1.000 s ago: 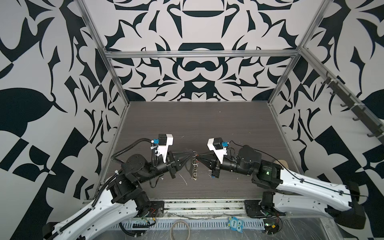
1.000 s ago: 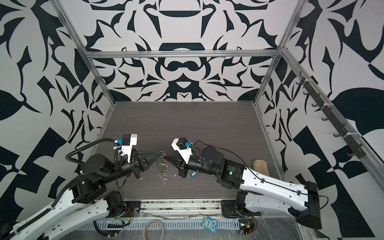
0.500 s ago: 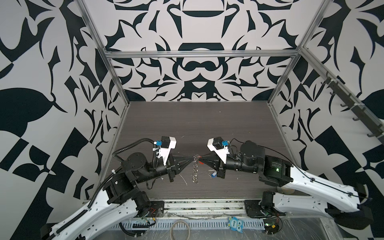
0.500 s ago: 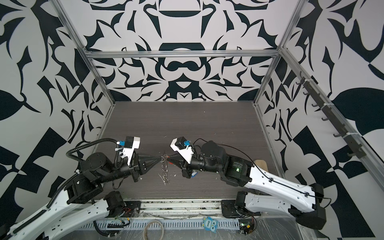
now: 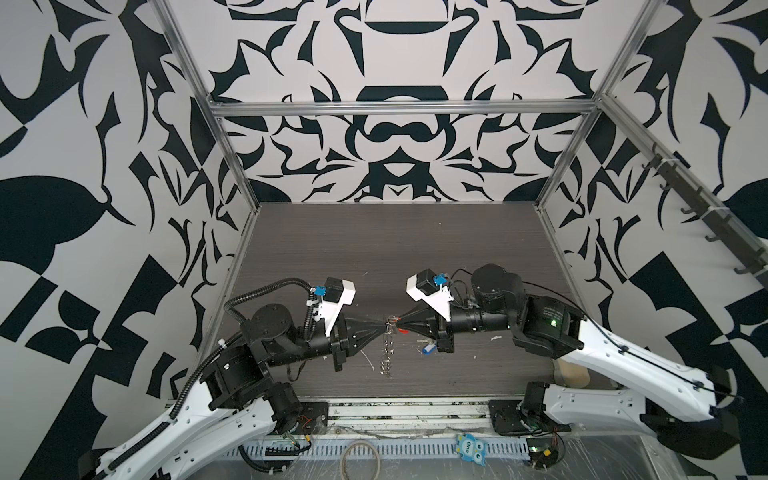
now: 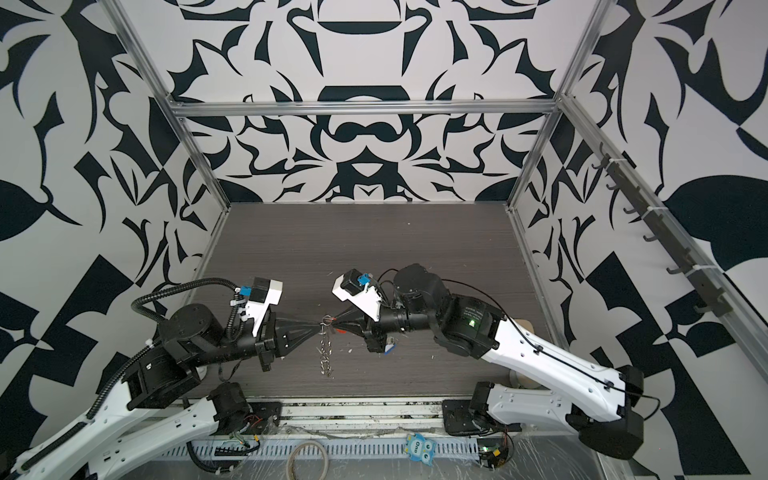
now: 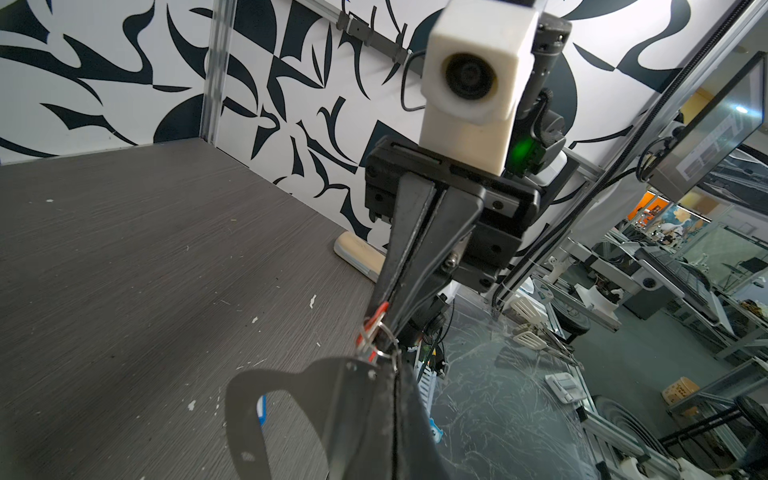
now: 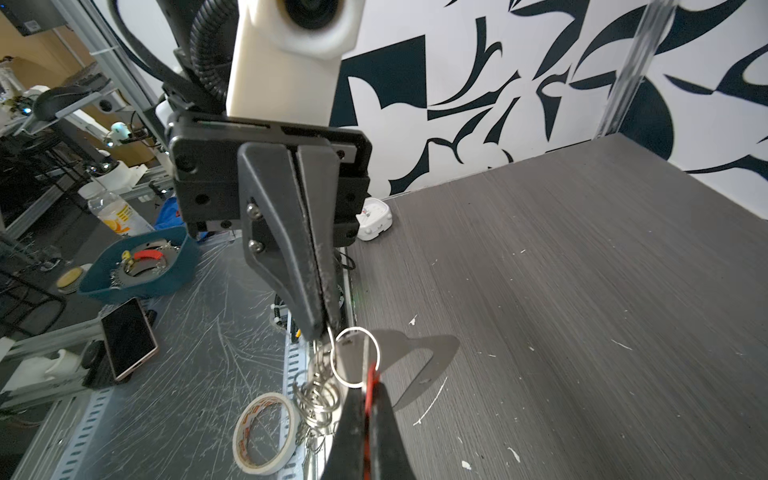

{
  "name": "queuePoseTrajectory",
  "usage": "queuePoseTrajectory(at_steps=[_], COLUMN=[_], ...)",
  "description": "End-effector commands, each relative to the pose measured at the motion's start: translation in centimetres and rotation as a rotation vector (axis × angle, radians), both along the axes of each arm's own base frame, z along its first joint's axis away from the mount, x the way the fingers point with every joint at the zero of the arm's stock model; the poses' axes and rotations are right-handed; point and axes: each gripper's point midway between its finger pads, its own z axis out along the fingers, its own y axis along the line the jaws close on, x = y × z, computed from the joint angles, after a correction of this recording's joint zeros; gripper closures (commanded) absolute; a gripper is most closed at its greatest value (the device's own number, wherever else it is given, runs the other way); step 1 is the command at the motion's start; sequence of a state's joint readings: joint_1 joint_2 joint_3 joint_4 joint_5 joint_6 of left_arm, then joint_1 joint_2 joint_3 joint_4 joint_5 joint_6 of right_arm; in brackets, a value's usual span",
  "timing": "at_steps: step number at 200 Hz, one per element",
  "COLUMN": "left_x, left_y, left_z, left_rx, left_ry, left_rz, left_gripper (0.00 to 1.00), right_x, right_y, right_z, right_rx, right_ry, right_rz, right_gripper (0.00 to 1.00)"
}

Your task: Remove the keys from the keyring

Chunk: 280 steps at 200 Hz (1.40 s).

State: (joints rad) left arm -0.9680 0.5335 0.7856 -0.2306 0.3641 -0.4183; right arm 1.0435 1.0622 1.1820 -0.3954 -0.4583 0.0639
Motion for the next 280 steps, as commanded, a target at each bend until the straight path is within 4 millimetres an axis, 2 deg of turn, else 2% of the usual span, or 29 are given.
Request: queuePoseTrajectory(at_steps=[1,45,72,113,146,183,216,252,280], left_x=[-2.5,-3.0,-2.6,-2.0,-1.9,-0.7,0.3,0.1,-0.3], left_y=[0.3,0.0,0.3,1.2,1.8,2.5,3.1,1.8,1.2], left_z=[1.4,1.5,1.8,3.5,4.7,5.4,6.2,5.5,5.0], left_rx=[-0.020,-0.020,-0.035,-0.147,-0.213,-0.250,-0.323,-0.298,-0.246], left_ry=[-0.019,-0.014,-0.021,-0.048,-0.069,-0.094,-0.149,-0.168,-0.156], left_rz=[-0.124,-0.161,-0.129,-0.058,-0.037,0.051,0.122,0.068,0.031], left_gripper=[1.00,1.00,1.00,1.00,1.00,1.00,1.00,1.00,1.00], right_x=[0.5,0.7,0.6,0.8,0.7,0.4,-0.2,0.1,0.2], right_y=[-0.1,0.4,0.6,0.7,0.7,0.5,1.3,1.6,0.2], right_z=[3.3,3.1,2.7,1.0,0.5,0.1,-2.1,-3.2,-1.6], right_rx=[0.069,0.051,0.044,0.039,0.061,0.091,0.087,0.090,0.131], right_ry=[-0.039,-0.003,0.011,0.036,0.050,0.058,0.065,0.080,0.055], right_rz=[0.018,0.065,0.083,0.067,0.070,0.057,0.025,-0.029,-0.073], right_gripper=[1.00,1.00,1.00,1.00,1.00,1.00,1.00,1.00,0.79])
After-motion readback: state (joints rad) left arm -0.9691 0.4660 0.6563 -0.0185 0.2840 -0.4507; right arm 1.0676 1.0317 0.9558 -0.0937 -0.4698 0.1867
